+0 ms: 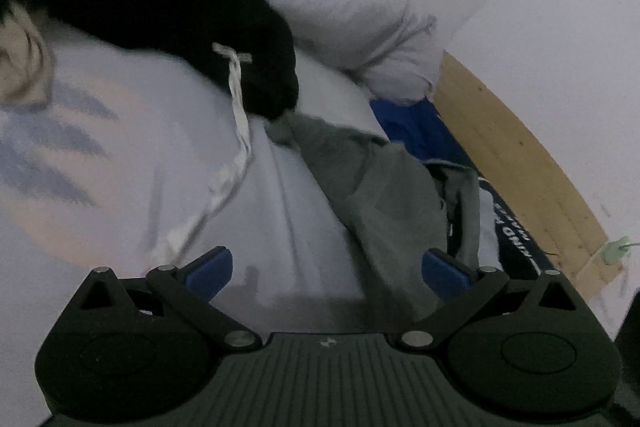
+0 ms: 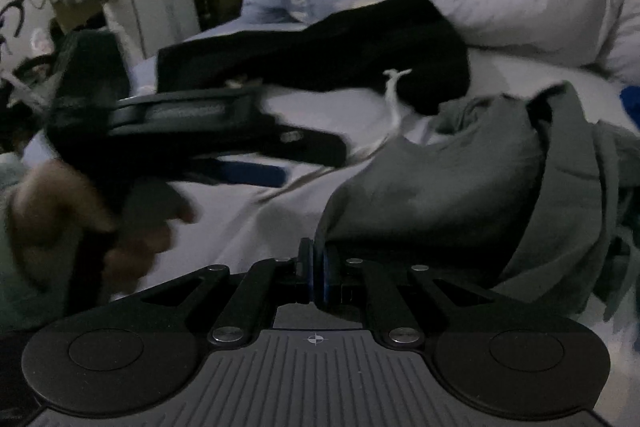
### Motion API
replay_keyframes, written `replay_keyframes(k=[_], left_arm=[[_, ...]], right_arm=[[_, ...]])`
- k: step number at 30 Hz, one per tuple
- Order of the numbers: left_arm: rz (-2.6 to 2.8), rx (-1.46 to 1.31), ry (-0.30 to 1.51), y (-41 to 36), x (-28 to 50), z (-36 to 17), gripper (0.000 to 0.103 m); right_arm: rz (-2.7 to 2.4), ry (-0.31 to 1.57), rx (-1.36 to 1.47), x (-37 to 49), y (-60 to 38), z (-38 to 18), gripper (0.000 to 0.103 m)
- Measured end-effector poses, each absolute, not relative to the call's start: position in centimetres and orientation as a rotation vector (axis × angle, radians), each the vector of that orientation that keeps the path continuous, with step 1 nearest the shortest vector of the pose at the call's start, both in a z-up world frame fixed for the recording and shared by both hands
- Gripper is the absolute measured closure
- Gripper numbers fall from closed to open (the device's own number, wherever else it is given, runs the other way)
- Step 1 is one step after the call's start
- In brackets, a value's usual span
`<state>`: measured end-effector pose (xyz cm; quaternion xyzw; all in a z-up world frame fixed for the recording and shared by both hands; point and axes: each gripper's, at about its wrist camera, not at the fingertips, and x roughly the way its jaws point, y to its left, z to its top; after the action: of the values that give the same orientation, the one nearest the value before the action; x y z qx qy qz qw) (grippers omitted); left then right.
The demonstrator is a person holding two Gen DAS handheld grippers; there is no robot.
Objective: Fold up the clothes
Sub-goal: 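Grasp the t-shirt with the left gripper beside the right gripper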
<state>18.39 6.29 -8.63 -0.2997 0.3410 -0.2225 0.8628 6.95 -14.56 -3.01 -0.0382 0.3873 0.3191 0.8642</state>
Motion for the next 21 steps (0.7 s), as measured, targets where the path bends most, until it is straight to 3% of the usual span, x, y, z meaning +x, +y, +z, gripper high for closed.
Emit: replay_keyframes(k=[5,9,12,17,20,21], left_arm=[[-0.535,-0.632,0.707,5.1,19.5,-9.2,0.001],[-0.56,-0.654,0.728,4.5,20.3,-9.8,0.022],[-0.567,-0.68,0.734,4.1,20.7,-10.2,0.024],[-0.598,-0.724,0.713,3.7,21.2,-10.2,0.039],[-0.599,-0.709,0.703,3.1,21.4,-9.9,0.065],[-0.591,-0.702,0.702,3.0,21.3,-9.8,0.086]], right_arm=[[0.658,0.823,-0.035,5.8,-15.4,-2.9,0.097],[0.648,0.81,-0.001,5.4,-16.2,-2.8,0.097],[0.647,0.795,0.0,5.3,-16.5,-2.7,0.097],[0.641,0.79,0.012,5.2,-16.9,-2.9,0.097],[0.635,0.791,0.018,5.1,-17.1,-3.1,0.097],[0.633,0.791,0.011,5.0,-17.2,-3.1,0.097]])
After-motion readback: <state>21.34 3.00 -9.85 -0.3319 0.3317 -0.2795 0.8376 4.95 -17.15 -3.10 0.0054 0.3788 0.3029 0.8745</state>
